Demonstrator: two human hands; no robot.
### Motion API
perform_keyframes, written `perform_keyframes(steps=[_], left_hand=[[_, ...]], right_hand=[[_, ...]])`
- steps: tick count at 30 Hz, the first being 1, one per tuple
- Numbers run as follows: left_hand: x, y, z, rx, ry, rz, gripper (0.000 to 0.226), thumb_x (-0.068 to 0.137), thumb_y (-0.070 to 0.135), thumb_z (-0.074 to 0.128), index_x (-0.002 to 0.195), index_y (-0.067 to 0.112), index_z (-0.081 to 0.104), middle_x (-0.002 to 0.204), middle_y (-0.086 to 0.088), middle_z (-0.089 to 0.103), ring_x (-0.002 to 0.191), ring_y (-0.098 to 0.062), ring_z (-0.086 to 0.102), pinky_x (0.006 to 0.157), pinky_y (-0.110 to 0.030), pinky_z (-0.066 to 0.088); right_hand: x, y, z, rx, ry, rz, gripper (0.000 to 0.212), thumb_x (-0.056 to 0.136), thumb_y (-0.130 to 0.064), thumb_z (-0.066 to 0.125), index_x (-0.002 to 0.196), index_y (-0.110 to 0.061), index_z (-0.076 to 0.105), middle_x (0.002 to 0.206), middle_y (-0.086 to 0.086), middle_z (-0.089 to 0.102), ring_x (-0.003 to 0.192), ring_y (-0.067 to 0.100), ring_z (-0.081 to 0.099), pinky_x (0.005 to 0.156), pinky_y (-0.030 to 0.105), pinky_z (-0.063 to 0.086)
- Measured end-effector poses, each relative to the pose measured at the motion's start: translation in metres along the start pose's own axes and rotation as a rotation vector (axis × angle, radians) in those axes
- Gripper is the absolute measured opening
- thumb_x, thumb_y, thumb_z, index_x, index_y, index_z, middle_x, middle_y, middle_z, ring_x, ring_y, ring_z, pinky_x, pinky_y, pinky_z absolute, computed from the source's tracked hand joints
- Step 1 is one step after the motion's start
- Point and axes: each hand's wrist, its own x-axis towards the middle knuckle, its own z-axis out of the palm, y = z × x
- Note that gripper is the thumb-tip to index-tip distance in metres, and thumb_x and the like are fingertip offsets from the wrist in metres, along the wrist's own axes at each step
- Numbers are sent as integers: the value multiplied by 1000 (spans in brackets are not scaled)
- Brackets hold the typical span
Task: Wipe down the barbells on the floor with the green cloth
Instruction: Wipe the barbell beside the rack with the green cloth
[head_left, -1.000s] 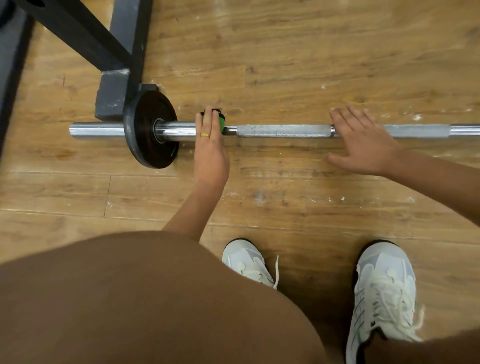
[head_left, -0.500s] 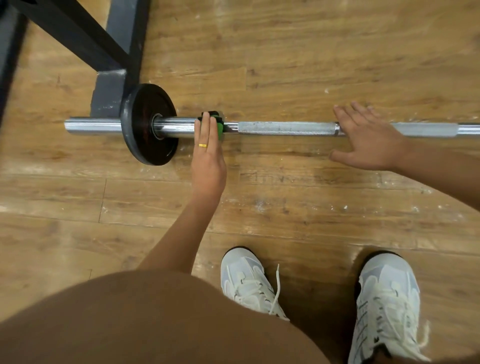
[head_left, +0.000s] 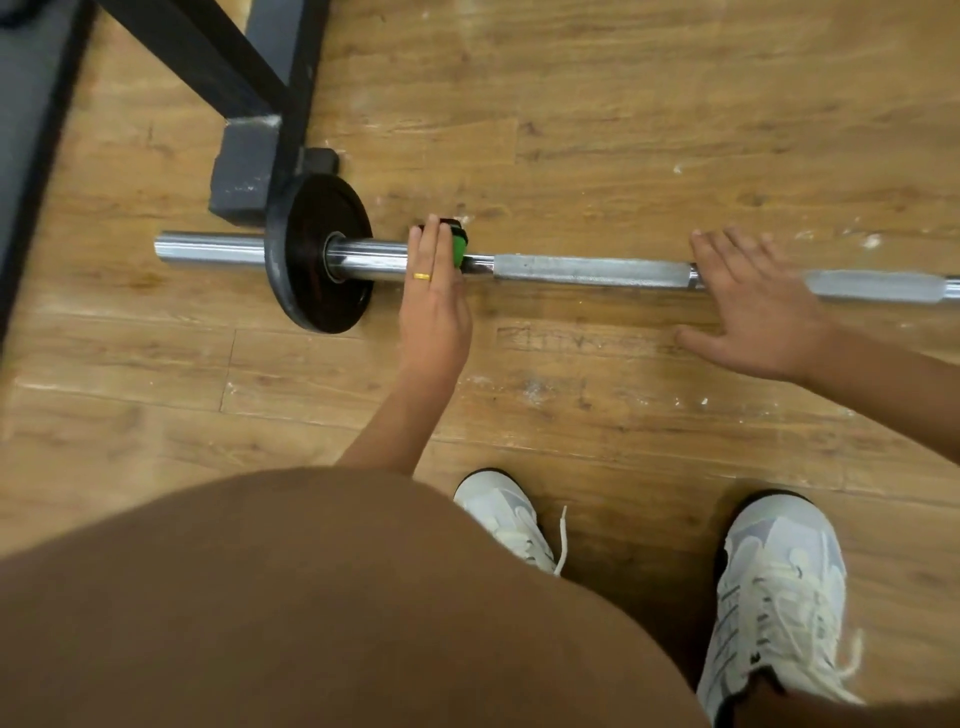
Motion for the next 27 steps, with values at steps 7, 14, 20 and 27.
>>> perform_keyframes(steps=[7, 14, 20, 27], left_hand=[[-5, -10, -9, 118, -69, 142, 45, 100, -4, 44, 145, -5, 45, 150, -20, 46, 148, -37, 32, 122, -46, 29], [-33, -7, -19, 192, -82, 109, 44, 100, -1, 43, 143, -4, 47, 147, -18, 50, 148, -37, 32, 122, -49, 28], [-52, -4, -24, 214, -137, 89, 45, 100, 0, 41, 144, -5, 45, 148, -19, 48, 150, -36, 28, 121, -49, 29], [-68, -6, -32, 231, -173, 94, 51, 99, -2, 40, 149, -8, 37, 155, -23, 39, 151, -37, 24, 123, -50, 25]], right_hand=[[-34, -17, 16, -10, 49, -24, 106, 79, -72, 25, 159, -4, 10, 163, 19, 21, 152, 34, 14, 123, 49, 6], [-69, -33, 33, -56, 97, -57, 101, 83, -67, 30, 158, -2, 13, 161, 21, 24, 152, 34, 15, 123, 50, 8], [-93, -44, 45, -124, 109, -73, 98, 85, -64, 30, 158, 0, 11, 161, 23, 22, 152, 36, 15, 124, 52, 9], [-117, -56, 57, -182, 115, -76, 97, 88, -59, 34, 158, 0, 4, 166, 21, 6, 154, 35, -1, 125, 52, 3]])
